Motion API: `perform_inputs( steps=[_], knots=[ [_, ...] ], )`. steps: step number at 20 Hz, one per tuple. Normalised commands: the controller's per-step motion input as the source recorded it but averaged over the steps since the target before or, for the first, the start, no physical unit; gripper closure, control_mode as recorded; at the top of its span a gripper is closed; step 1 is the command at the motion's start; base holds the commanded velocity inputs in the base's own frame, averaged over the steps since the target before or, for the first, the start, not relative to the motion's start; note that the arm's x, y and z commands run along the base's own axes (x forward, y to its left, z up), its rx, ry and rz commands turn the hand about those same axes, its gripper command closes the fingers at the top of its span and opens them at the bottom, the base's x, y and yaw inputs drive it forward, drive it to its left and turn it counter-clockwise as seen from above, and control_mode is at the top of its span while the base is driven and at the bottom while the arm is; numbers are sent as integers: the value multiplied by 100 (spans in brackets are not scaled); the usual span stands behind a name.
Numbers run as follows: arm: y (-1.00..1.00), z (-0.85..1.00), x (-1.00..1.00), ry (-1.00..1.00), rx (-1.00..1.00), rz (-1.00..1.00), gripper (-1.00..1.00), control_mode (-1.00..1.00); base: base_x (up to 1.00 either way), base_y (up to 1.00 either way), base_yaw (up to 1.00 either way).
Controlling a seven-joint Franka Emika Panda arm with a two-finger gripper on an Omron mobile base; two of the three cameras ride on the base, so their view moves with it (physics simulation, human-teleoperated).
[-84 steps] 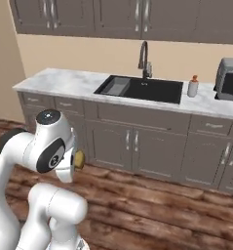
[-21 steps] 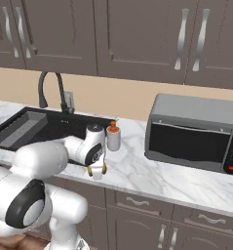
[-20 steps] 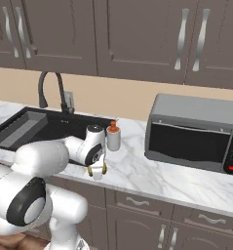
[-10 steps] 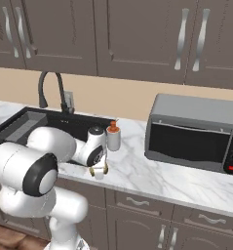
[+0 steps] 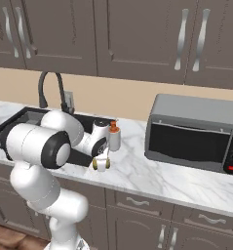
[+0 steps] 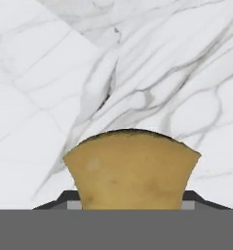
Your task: Restock the sink supplies by placing the sponge and soap dispenser on the counter and next to the sink. Make sure the soap dispenser is upright.
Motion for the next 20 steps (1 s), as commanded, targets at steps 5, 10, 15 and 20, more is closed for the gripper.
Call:
perform_inputs(
  steps=[5, 10, 15, 20],
  knots=[
    [0, -6, 7, 0, 0, 0, -100, -100, 0, 0, 0],
    [0, 6, -24, -3, 0, 0, -100, -100, 0, 0, 0],
    [0, 55, -47, -4, 0, 0, -100, -100, 0, 0, 0],
    [0, 83, -38, -2, 0, -2, -100, -100, 0, 0, 0]
  ],
)
